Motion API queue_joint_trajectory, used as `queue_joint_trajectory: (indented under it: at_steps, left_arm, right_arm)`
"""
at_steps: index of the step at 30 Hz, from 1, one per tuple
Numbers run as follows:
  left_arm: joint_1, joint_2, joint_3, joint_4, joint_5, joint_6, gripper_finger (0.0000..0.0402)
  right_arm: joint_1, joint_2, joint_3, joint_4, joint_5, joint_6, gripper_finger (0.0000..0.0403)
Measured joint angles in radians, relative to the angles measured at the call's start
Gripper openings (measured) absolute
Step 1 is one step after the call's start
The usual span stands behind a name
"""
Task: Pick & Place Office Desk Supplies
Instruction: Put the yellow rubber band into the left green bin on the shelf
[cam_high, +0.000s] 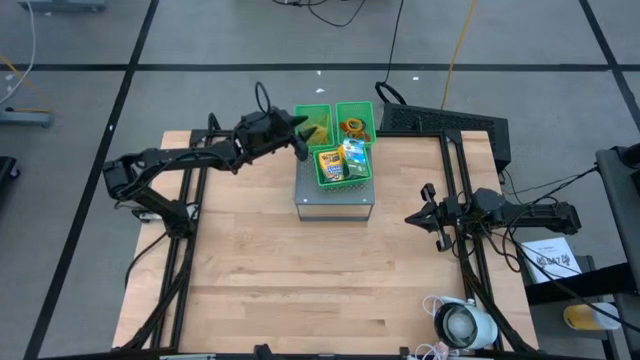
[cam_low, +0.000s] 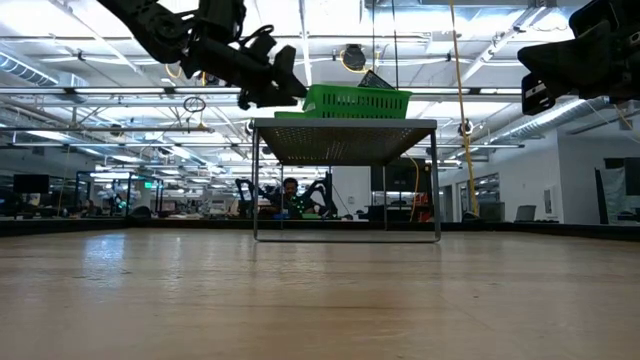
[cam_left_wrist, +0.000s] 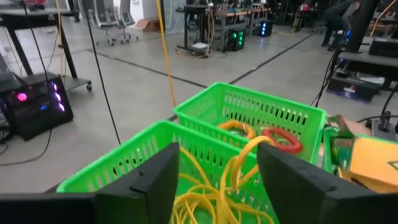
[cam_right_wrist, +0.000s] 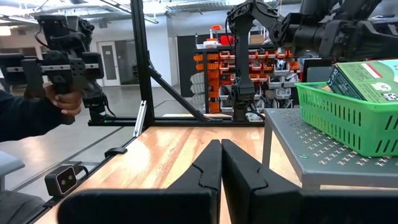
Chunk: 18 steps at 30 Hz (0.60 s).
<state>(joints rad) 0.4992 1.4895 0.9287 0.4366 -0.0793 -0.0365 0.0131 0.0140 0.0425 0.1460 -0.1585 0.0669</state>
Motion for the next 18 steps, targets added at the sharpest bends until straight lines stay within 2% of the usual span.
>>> queue_joint_trajectory:
  at_steps: [5, 11, 18]
  left_arm:
    - [0.006, 0.000, 0.000, -0.040, 0.000, -0.048, 0.0252]
    - [0.013, 0.000, 0.000, -0.065, 0.000, -0.141, 0.0258]
    - [0.038, 0.000, 0.000, -0.066, 0.001, -0.463, 0.0259]
  right_arm:
    - [0.000, 0.000, 0.000, 0.000, 0.000, 0.000, 0.0000]
    - [0.000, 0.000, 0.000, 0.000, 0.000, 0.000, 0.0000]
    - [0.000, 0.000, 0.000, 0.000, 0.000, 0.000, 0.0000]
